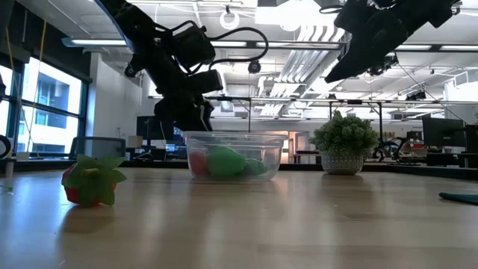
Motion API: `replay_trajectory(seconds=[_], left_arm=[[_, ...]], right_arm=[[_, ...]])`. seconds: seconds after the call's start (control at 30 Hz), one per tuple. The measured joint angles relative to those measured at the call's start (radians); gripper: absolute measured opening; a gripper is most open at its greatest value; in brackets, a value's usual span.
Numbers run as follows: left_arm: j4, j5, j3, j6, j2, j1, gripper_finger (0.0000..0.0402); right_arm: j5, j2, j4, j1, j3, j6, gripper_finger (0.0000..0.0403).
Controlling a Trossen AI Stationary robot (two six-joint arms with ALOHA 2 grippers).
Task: Pick and placing Produce into tupperware
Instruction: Put the black cherry into the transparent bin
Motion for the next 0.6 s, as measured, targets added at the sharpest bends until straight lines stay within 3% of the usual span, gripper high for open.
replay_trajectory(seconds=[0.13, 0.3, 0.6], left_arm=[[-0.001, 0.033, 0.0, -0.006, 0.0, 0.0, 0.0165], [-0.044, 0.103, 0.036, -0.006, -0.019, 0.0, 0.0166], [-0.435, 0.124, 0.236, 0.03, -0.118, -0.02, 0.0128]], right_arm=[[0.0, 0.0, 0.0, 0.0, 0.0, 0.0, 0.0002], [0.0, 0.0, 0.0, 0.0, 0.0, 0.0, 0.0002], [0.0, 0.0, 0.0, 0.0, 0.0, 0.0, 0.0002]])
